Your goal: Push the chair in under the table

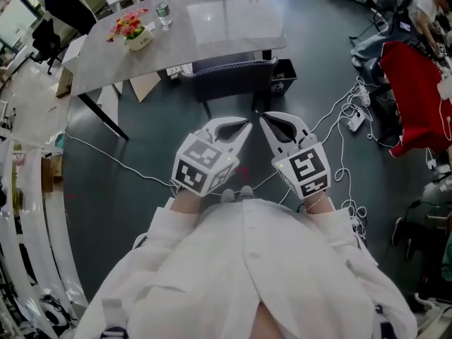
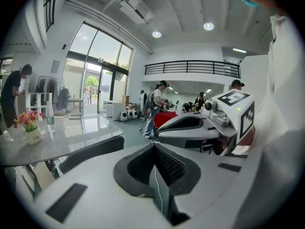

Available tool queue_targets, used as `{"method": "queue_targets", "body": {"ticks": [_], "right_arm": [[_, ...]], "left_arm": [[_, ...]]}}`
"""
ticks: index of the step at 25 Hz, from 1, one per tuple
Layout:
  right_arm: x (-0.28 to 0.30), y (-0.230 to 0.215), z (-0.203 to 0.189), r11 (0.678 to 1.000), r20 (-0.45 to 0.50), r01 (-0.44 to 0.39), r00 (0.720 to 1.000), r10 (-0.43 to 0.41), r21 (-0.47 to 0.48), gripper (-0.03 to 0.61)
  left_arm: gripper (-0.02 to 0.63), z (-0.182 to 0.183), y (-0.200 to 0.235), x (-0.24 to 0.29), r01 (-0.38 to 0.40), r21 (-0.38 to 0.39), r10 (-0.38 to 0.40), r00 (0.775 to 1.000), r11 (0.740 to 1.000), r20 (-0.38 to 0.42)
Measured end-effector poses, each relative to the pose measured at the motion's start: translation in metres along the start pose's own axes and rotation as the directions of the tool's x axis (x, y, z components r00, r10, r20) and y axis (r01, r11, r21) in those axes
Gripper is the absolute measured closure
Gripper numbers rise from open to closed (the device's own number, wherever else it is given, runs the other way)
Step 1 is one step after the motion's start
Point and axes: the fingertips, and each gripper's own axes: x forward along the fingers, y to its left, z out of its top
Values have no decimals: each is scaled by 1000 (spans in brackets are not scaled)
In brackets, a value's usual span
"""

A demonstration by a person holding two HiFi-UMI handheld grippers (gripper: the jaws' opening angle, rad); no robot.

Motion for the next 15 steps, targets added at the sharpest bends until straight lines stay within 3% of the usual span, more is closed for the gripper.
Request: {"method": "queue_targets", "body": {"ticks": [15], "right_arm": [[11,-5,-5,999,0,1,1000,-1,40,548]], "left_arm": [[600,3,20,3,-28,-18,28,1000,999,14]]}}
